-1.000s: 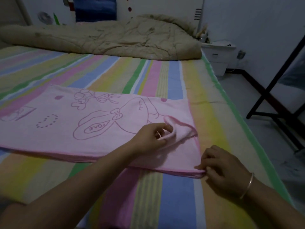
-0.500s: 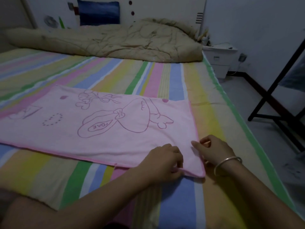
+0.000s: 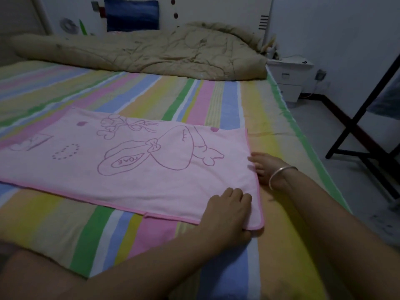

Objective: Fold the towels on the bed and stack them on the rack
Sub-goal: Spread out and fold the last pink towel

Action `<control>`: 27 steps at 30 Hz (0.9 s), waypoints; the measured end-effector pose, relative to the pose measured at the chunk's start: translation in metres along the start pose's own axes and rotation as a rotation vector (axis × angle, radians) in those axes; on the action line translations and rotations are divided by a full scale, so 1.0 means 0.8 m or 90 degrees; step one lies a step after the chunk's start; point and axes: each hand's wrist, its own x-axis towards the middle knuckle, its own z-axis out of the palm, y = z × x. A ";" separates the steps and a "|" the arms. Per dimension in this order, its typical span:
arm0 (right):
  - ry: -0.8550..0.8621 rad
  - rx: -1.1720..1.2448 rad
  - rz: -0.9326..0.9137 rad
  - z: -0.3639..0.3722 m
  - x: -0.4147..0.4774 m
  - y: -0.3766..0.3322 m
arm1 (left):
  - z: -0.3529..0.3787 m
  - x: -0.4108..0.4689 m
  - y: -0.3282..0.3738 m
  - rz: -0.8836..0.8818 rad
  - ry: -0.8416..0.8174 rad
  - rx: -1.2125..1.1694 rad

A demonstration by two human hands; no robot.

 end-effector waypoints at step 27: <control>-0.216 0.130 -0.051 0.262 0.094 -0.130 | -0.125 -0.104 -0.214 -0.614 0.180 -0.618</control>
